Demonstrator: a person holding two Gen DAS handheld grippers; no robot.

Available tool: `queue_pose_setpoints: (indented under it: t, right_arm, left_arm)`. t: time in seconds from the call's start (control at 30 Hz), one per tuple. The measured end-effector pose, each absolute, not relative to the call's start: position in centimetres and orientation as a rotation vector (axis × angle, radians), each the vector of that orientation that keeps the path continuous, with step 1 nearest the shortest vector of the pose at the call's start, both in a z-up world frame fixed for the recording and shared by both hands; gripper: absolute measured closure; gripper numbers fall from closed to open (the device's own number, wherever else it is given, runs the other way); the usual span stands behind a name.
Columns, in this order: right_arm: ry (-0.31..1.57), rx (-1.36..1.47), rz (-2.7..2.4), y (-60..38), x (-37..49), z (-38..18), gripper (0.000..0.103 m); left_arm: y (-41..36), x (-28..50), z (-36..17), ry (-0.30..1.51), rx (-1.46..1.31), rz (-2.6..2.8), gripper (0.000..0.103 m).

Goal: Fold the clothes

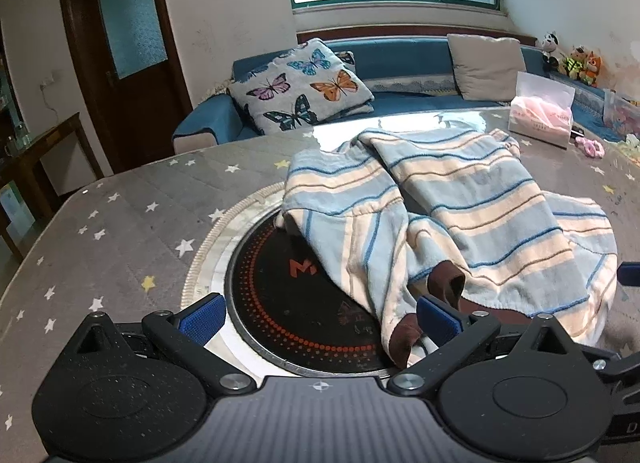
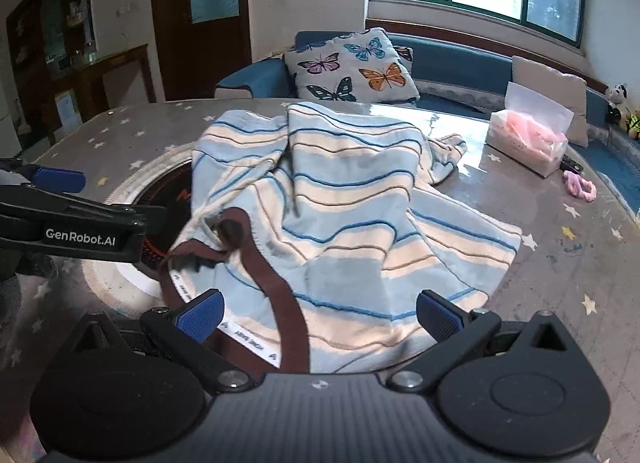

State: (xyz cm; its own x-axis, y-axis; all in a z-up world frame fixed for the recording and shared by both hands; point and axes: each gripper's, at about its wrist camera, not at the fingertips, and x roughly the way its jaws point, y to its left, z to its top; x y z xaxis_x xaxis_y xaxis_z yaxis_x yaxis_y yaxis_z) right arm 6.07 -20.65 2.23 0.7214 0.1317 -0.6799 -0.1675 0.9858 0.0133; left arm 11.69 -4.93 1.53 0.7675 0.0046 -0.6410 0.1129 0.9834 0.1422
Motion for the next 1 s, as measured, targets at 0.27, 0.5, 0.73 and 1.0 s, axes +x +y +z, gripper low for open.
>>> queue_pose_setpoints:
  t: [0.27, 0.5, 0.73, 1.0]
  right_arm:
    - [0.741, -0.047, 0.150, -22.0, 8.8, 2.4, 0.005]
    - [0.774, 0.036, 0.134, -24.6, 14.2, 2.4, 0.024]
    - [0.807, 0.108, 0.103, -27.8, 19.2, 1.4, 0.045]
    - [0.792, 0.179, 0.091, -31.3, 19.8, 1.1, 0.045]
  left_arm:
    - [-5.1, 14.6, 2.0, 0.714, 0.149, -0.090, 0.017]
    - [-6.6, 18.6, 2.8, 0.704, 0.166, -0.138, 0.024]
    - [-8.7, 22.9, 1.3, 0.739, 0.220, -0.176, 0.030]
    - [-8.7, 25.2, -1.1, 0.818, 0.241, -0.184, 0.083]
